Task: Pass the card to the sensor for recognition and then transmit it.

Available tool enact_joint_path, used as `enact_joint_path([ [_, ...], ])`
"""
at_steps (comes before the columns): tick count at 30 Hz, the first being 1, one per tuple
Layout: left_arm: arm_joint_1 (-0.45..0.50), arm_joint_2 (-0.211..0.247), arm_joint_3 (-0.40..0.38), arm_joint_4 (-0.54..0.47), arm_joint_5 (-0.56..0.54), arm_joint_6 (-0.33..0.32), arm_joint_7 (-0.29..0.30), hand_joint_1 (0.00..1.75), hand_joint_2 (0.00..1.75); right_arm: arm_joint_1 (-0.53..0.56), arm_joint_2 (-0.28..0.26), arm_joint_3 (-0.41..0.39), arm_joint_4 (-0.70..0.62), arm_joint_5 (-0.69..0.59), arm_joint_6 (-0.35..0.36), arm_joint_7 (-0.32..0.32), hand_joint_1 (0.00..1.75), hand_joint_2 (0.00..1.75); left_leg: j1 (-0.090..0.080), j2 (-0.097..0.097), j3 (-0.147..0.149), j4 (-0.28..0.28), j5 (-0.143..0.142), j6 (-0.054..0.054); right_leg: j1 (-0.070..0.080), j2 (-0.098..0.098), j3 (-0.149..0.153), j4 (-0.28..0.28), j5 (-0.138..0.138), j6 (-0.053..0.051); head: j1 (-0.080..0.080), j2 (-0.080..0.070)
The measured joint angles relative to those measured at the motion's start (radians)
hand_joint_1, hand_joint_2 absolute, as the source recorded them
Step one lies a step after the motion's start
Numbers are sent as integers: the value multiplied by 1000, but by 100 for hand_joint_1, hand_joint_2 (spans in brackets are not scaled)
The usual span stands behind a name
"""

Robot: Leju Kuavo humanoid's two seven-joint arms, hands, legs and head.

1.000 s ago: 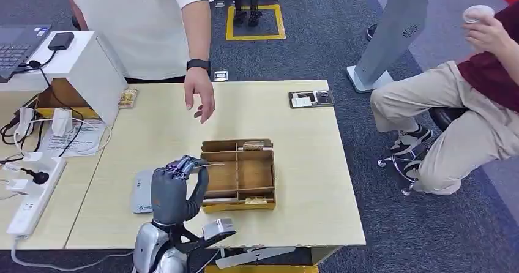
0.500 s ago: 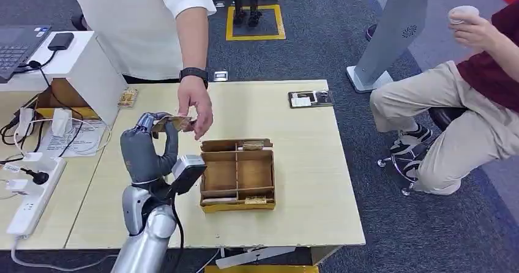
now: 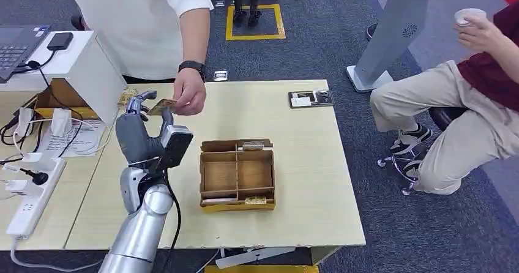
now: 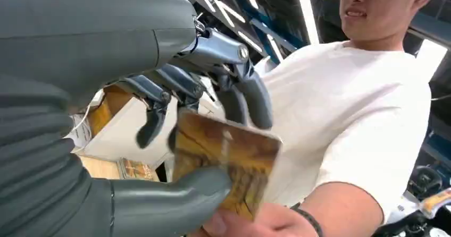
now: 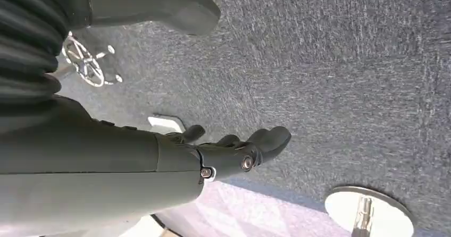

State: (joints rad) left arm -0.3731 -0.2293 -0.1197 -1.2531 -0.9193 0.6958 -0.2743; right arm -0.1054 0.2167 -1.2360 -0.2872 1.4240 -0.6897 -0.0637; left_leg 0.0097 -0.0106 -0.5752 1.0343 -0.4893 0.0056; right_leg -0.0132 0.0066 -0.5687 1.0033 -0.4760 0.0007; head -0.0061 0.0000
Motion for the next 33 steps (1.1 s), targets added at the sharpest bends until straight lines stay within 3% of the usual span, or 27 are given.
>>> enact_joint_path([
  [11,1,-27,55,4,30,0,-60,0,175,0,3,0,0,-3,0,0,0,175,0,0,0,0,0,0,0,0,0,0,0,0,0,0],
  [20,48,-41,68,-28,150,0,-134,0,175,1,4,-2,0,-25,0,-9,0,175,0,0,0,0,0,0,0,0,0,0,0,0,0,0],
  [27,111,-45,67,-100,281,1,-175,0,175,3,6,-8,-8,-39,0,-20,0,175,0,0,0,0,0,0,0,0,0,0,0,0,0,0],
  [33,215,-47,35,-233,608,3,-291,0,175,7,15,-32,-33,-45,0,-19,0,175,0,0,0,0,0,0,0,1,0,0,-1,1,0,0],
])
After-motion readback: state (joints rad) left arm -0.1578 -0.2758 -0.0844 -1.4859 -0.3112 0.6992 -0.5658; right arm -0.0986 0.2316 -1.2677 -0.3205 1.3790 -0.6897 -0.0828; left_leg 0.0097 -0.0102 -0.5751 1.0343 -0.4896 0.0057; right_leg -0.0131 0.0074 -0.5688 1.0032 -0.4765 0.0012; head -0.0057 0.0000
